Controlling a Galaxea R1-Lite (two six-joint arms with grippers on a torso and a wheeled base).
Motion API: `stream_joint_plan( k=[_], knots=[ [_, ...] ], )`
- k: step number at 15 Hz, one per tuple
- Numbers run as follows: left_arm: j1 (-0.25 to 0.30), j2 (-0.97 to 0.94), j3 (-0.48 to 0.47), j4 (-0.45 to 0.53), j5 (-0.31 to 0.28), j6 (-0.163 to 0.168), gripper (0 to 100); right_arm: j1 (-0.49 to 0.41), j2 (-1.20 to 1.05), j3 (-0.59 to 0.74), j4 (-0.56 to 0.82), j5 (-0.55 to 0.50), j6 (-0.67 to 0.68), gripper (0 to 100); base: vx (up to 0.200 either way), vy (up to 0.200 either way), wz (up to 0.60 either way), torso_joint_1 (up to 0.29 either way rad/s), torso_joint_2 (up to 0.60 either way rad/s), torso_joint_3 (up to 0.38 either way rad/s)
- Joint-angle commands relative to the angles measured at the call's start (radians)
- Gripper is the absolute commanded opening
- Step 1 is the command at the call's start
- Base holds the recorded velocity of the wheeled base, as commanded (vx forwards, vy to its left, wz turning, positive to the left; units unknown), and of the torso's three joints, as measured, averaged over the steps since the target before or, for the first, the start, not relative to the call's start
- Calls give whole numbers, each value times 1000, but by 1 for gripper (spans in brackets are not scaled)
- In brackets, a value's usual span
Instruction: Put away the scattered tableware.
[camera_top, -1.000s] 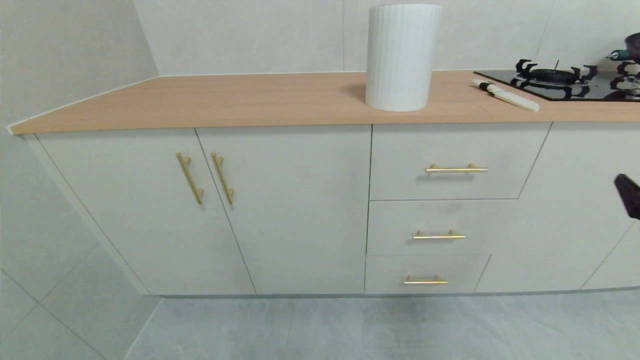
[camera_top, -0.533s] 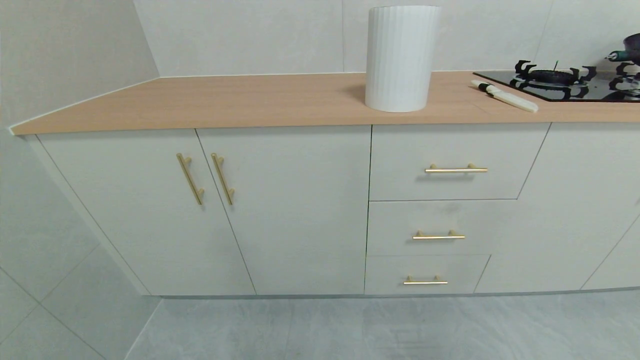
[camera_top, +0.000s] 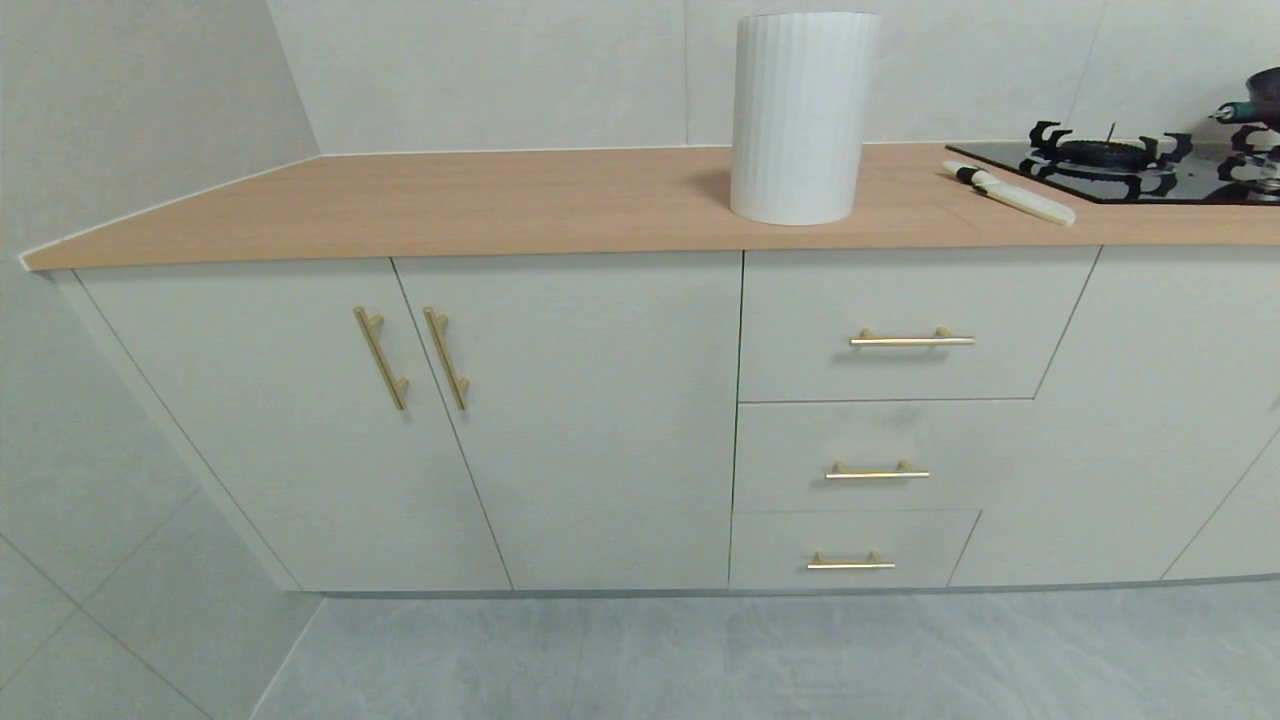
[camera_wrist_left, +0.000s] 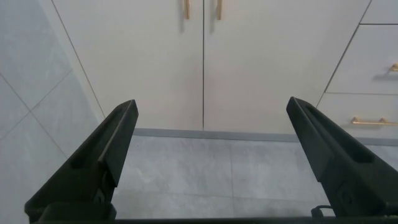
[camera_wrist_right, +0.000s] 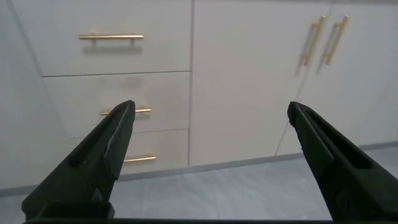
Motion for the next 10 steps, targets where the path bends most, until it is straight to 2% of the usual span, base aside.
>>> stream_joint_plan(
  k=[1, 2, 3, 5, 8, 10],
  knots=[
    [0, 0, 0, 0, 0, 0, 100, -16, -59, 72, 0, -4, 4, 100, 0, 0, 0, 0, 0, 0],
    [0, 0, 0, 0, 0, 0, 100, -16, -59, 79, -1, -3, 9, 100, 0, 0, 0, 0, 0, 0],
    [0, 0, 0, 0, 0, 0, 100, -16, -59, 92, -6, 14, 72, 100, 0, 0, 0, 0, 0, 0],
    [0, 0, 0, 0, 0, 0, 100, -16, -59, 163, -12, 82, 93, 100, 0, 0, 0, 0, 0, 0],
    [0, 0, 0, 0, 0, 0, 100, -16, -59, 164, 15, 177, 122, 100, 0, 0, 0, 0, 0, 0],
    [0, 0, 0, 0, 0, 0, 100, -16, -59, 163, 34, 189, 122, 100, 0, 0, 0, 0, 0, 0]
  ],
)
